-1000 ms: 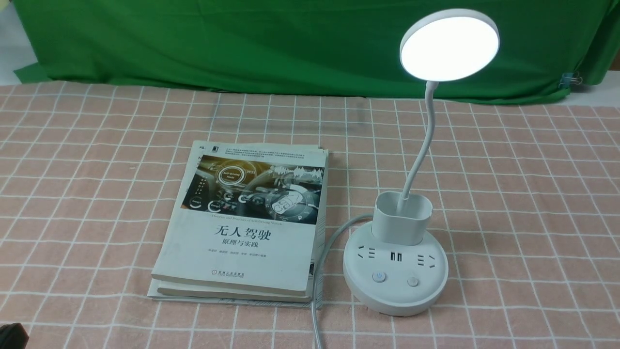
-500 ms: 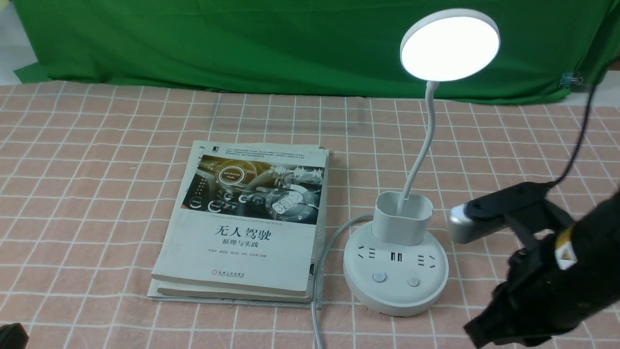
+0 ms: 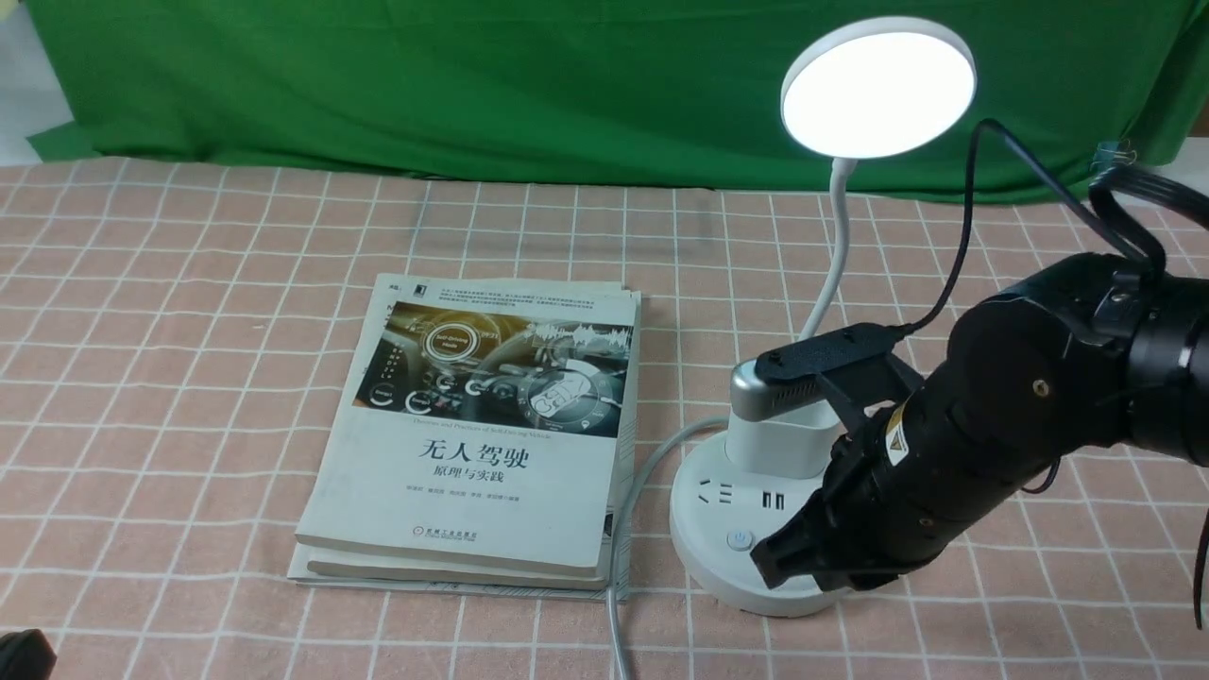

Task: Turn off the table lamp on the pink coffee tablecloth by hand.
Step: 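Press the power button on the lamp base to turn the lamp off with the right gripper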

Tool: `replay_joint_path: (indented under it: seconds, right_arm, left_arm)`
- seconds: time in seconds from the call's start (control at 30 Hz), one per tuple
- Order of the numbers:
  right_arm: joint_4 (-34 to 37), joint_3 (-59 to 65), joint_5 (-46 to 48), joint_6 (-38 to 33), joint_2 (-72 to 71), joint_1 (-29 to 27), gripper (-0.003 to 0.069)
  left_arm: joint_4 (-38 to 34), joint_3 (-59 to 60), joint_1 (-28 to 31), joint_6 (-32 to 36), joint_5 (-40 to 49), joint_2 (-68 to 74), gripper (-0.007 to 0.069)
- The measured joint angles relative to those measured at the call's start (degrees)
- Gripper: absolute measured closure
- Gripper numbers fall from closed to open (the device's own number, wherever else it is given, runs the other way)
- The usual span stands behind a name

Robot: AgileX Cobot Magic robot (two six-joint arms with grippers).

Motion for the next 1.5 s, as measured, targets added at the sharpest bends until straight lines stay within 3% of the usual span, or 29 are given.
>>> replay_joint_path:
  seconds: [0.53, 1.5]
  right_arm:
    - [-0.1, -2.6, -4.4, 0.0, 2.5, -1.6, 0.0615]
    - [-0.2, -3.4, -4.1, -0.4, 7.4, -2.3, 0.0615]
  left_arm:
    - [0.0, 0.0, 0.0, 0.0, 0.0, 0.0, 0.0618]
    - [0.0, 0.0, 0.0, 0.0, 0.0, 0.0, 0.0618]
